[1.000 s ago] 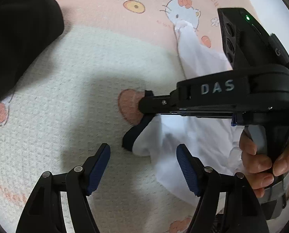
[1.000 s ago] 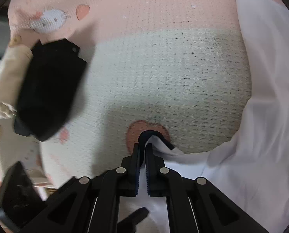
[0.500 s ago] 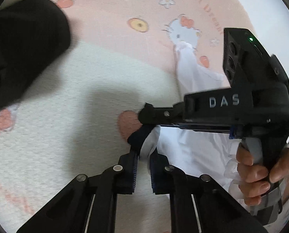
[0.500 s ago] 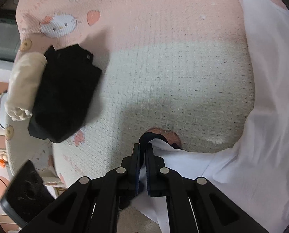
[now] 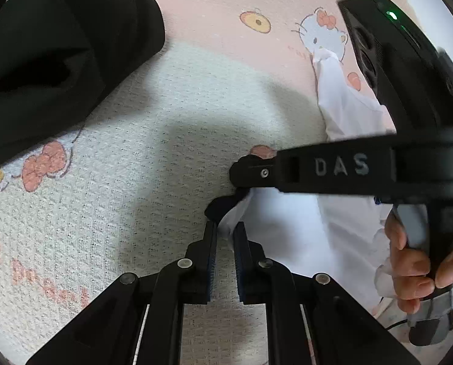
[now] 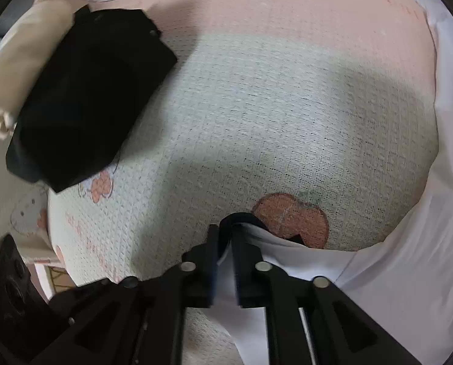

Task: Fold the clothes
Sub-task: 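Open both grippers and release the navy-trimmed edge onto the mat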

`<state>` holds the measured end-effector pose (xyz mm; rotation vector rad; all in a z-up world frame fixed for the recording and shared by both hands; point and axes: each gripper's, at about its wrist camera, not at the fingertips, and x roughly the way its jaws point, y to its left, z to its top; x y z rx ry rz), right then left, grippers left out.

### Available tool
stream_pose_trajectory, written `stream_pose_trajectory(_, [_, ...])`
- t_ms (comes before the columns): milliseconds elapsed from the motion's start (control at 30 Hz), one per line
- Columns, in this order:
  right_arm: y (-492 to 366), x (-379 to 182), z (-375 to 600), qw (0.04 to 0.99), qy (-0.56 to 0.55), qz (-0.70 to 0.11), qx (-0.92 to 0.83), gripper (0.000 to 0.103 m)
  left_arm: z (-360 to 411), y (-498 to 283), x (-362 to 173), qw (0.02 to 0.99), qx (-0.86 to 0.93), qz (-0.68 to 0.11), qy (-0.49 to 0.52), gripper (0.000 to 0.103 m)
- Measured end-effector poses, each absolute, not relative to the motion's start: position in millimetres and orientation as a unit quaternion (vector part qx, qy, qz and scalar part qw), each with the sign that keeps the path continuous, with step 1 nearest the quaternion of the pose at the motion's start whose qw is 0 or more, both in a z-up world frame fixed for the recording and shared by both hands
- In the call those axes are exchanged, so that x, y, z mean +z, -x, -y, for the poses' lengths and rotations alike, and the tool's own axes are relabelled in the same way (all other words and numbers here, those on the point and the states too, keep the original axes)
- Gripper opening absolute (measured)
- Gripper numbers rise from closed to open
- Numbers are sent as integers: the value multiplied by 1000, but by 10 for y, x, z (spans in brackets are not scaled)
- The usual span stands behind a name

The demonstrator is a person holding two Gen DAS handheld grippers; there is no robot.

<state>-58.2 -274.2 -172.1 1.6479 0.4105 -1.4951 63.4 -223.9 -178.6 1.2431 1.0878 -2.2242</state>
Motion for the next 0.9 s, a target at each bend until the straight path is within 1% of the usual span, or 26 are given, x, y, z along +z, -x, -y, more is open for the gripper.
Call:
stream_pose_trajectory(33, [576, -1696, 2710, 432, -655, -159, -599, 33, 2248, -674, -1786, 182, -789, -394, -434, 10])
stream_pose_trajectory(67, [581, -1661, 2668, 435, -652, -151, -602, 48, 2274, -716, -1780, 179, -787, -412, -423, 10])
stream_pose_trajectory(100, [596, -1608, 2607, 434, -648, -140, -610, 57, 2309, -759, -1773, 174, -783, -434, -410, 11])
stream_pose_trajectory(133, [613, -1555, 2547, 432, -643, -129, -619, 60, 2340, -801, -1768, 173, -777, -454, -401, 17])
stream_pose_trajectory(167, [631, -1502, 2486, 431, -638, -118, -628, 61, 2360, -837, -1759, 175, -773, -466, -393, 31])
stream_pose_trajectory(200, [646, -1440, 2417, 432, -630, -108, -636, 63, 2376, -871, -1747, 178, -771, -475, -386, 41])
stream_pose_trajectory(233, [663, -1376, 2342, 434, -623, -99, -644, 63, 2382, -926, -1716, 185, -772, -478, -376, 63])
stream_pose_trajectory(267, [683, -1311, 2260, 434, -617, -89, -651, 65, 2379, -968, -1686, 194, -773, -478, -369, 70])
stream_pose_trajectory(400, [732, -1145, 2037, 423, -603, -74, -673, 68, 2328, -973, -1632, 205, -770, -477, -370, 70])
stream_pose_trajectory(567, [648, -1038, 1680, 411, -568, -99, -706, 69, 2105, -1133, -1513, 200, -773, -462, -385, 70])
stream_pose_trajectory(767, [474, -1009, 1203, 403, -536, -131, -731, 70, 1802, -972, -1393, 197, -788, -416, -409, 70])
stream_pose_trajectory(900, [454, -1011, 863, 392, -540, -108, -737, 70, 1590, -826, -1288, 193, -800, -379, -423, 70])
